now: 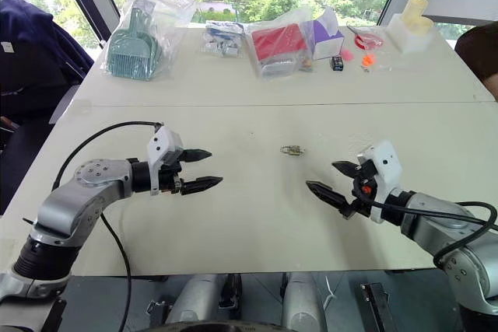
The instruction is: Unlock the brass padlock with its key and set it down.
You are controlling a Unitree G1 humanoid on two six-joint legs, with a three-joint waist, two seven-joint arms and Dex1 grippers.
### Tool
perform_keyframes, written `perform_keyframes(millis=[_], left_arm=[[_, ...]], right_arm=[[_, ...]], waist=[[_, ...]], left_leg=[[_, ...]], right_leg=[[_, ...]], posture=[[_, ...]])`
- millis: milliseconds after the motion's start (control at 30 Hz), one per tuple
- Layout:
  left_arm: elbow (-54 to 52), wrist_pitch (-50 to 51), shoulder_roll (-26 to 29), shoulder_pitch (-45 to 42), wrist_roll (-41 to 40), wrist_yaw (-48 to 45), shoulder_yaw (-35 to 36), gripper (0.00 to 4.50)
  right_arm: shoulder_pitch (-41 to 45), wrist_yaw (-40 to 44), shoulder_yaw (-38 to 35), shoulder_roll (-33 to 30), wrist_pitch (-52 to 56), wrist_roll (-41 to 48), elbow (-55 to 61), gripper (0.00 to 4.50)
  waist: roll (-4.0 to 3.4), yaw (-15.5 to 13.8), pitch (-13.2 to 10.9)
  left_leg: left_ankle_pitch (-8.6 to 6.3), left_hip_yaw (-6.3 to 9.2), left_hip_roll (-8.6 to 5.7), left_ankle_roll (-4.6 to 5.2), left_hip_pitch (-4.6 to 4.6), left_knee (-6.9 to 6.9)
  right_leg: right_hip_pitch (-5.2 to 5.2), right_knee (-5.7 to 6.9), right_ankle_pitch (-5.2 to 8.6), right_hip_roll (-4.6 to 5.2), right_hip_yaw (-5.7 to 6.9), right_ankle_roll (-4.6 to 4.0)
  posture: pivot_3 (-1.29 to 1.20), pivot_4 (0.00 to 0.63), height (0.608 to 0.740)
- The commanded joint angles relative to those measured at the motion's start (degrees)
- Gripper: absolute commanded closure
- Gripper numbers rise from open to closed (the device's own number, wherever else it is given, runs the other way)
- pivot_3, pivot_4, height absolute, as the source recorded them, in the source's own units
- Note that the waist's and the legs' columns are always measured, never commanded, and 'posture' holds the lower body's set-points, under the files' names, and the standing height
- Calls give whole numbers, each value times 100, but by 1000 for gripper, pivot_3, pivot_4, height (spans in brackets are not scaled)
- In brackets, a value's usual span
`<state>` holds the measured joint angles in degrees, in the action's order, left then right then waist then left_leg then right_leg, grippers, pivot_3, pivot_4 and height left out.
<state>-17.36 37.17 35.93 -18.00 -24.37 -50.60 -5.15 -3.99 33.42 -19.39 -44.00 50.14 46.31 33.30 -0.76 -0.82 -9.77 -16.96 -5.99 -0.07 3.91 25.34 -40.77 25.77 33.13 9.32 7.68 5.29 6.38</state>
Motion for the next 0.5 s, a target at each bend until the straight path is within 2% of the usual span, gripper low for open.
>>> perform_keyframes(millis=[33, 167, 500], left_arm=[[-84, -195, 48, -50, -28, -33, 152, 712], [-92, -78, -72, -39, -93, 179, 232, 712], [-158, -109, 22, -12, -35, 116, 113, 712]], right_arm=[[84, 57, -11, -34, -56, 16, 10, 24], [128, 28, 102, 22, -69, -2, 10, 24], [155, -72, 273, 180, -98, -56, 37, 24]], waist=[[1, 0, -1], [1, 1, -1], [1, 1, -1]], left_leg=[[0, 0, 0, 0, 0, 0], [0, 0, 0, 0, 0, 0], [1, 0, 0, 0, 0, 0]], right_leg=[[0, 0, 0, 0, 0, 0], [0, 0, 0, 1, 0, 0], [0, 0, 0, 1, 0, 0]], posture=[[0, 150, 735], [0, 150, 735], [0, 150, 735]])
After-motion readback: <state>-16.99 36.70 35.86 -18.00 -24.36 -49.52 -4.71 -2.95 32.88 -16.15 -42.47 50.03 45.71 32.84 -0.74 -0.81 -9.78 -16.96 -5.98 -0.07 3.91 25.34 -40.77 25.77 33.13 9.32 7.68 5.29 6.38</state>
